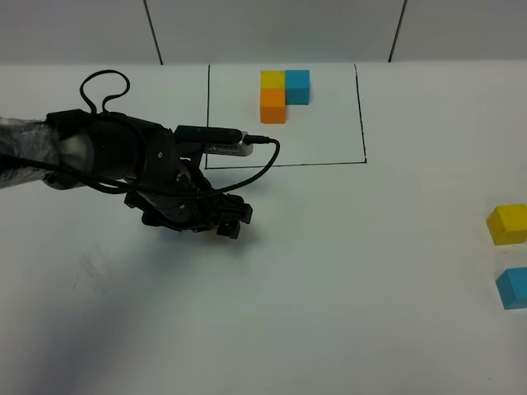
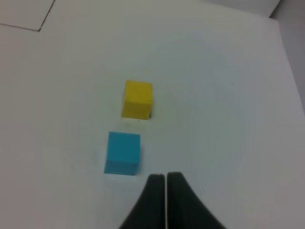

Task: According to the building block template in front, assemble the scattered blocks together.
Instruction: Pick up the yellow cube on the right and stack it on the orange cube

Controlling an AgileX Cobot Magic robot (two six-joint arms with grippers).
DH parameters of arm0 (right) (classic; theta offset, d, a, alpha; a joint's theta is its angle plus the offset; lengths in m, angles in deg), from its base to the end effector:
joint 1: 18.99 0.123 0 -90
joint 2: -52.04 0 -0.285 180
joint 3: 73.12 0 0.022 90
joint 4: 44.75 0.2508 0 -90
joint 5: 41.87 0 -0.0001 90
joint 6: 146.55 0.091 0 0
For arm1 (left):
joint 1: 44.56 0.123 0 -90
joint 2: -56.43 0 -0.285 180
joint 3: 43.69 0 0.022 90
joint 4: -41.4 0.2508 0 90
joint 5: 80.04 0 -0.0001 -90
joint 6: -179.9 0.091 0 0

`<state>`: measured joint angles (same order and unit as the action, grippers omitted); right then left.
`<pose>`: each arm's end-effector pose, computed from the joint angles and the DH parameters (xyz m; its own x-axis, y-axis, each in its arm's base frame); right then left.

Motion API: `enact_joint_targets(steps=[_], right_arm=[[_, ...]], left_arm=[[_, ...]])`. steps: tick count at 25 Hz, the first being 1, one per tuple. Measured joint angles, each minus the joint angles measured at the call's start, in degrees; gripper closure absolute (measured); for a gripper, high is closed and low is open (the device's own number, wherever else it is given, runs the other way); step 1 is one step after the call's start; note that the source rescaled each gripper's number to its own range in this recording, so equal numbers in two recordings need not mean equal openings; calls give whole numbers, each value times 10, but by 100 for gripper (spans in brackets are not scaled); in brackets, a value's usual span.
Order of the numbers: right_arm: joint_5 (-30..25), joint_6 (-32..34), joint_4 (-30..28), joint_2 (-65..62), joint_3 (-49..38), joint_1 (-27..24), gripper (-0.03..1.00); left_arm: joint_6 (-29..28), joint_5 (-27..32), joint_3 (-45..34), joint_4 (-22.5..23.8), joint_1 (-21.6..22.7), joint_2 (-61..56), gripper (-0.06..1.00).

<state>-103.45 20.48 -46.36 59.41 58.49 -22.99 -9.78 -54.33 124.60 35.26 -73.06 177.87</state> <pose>-0.0071 -0.0018 0.2770 -0.4667 -0.2053 -0.8603 -0.0197 0.9749 -0.2220 0.3315 -0.1848 0.1259 -0.9192 0.2008 -0.3387 0.2593 0.9561 -0.1369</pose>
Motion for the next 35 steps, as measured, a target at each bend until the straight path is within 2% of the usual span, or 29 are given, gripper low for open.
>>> enact_joint_targets(steps=[8, 14, 16, 18, 22, 24, 29, 35], right_arm=[[0, 0, 0, 0, 0, 0, 96], [0, 0, 0, 0, 0, 0, 96], [0, 0, 0, 0, 0, 0, 96], [0, 0, 0, 0, 0, 0, 96], [1, 0, 0, 0, 0, 0, 96], [1, 0, 0, 0, 0, 0, 96], [1, 0, 0, 0, 0, 0, 96], [1, 0, 0, 0, 0, 0, 96]], left_arm=[[-4, 19, 0, 20, 1, -72, -6], [-11, 55, 0, 61, 1, -130, -3], [-12, 64, 0, 73, 1, -144, 5], [-12, 71, 0, 80, 1, -153, 21], [-12, 90, 0, 89, 1, -157, 74], [-11, 93, 0, 94, 1, -157, 87], [-17, 97, 0, 101, 1, -160, 94], [-84, 107, -1, 149, 1, -169, 94]])
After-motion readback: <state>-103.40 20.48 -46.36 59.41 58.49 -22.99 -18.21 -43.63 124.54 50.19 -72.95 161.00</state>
